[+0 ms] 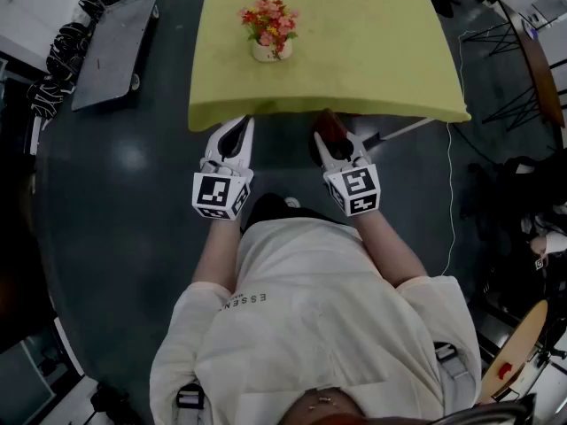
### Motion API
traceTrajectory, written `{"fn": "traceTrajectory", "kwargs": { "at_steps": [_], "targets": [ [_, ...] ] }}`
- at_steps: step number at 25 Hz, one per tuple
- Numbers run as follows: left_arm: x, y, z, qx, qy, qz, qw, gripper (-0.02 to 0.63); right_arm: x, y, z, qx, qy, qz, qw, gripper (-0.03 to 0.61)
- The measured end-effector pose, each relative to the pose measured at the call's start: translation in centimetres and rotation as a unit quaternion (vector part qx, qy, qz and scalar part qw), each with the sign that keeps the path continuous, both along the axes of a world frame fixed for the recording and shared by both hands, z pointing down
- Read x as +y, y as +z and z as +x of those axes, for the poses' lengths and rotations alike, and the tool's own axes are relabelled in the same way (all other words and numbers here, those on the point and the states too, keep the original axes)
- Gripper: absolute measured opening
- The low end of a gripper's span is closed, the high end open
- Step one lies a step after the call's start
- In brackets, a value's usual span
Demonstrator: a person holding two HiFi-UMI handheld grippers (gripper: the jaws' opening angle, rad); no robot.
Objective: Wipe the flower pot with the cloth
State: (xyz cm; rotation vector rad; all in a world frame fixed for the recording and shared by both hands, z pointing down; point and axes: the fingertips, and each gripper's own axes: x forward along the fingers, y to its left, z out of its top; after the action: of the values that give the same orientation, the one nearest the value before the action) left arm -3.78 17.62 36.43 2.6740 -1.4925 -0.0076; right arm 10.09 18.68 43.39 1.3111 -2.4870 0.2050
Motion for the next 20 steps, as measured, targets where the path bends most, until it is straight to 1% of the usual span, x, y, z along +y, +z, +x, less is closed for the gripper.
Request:
{"fn": "traceTrajectory", "kwargs": {
  "at_steps": [7, 13, 17, 20],
  "targets": [
    [-0.5, 0.4, 0.7, 0.003, -0.005, -0.006, 1.0, 0.011, -0.5, 0.3, 1.0, 0.003, -0.003, -0.003, 1.0, 0.054],
    [-1.2, 0.6, 1.3, 0.002, -0.003, -0.012, 0.9999, 0.012, -1.1, 0.3, 1.7, -0.003, 0.006, -0.006, 1.0, 0.055],
    [-1.6, 1.3, 1.4, 0.002, -0.008, -0.026, 0.9996, 0.011, -1.6, 0.8, 2.4, -0.011, 0.017, -0.013, 1.0, 0.055],
    [-2.0, 1.8, 1.1, 0.001, -0.013, -0.038, 0.9992, 0.011, -2.2, 1.3, 2.7, -0.017, 0.023, -0.026, 0.999, 0.055]
  ]
}}
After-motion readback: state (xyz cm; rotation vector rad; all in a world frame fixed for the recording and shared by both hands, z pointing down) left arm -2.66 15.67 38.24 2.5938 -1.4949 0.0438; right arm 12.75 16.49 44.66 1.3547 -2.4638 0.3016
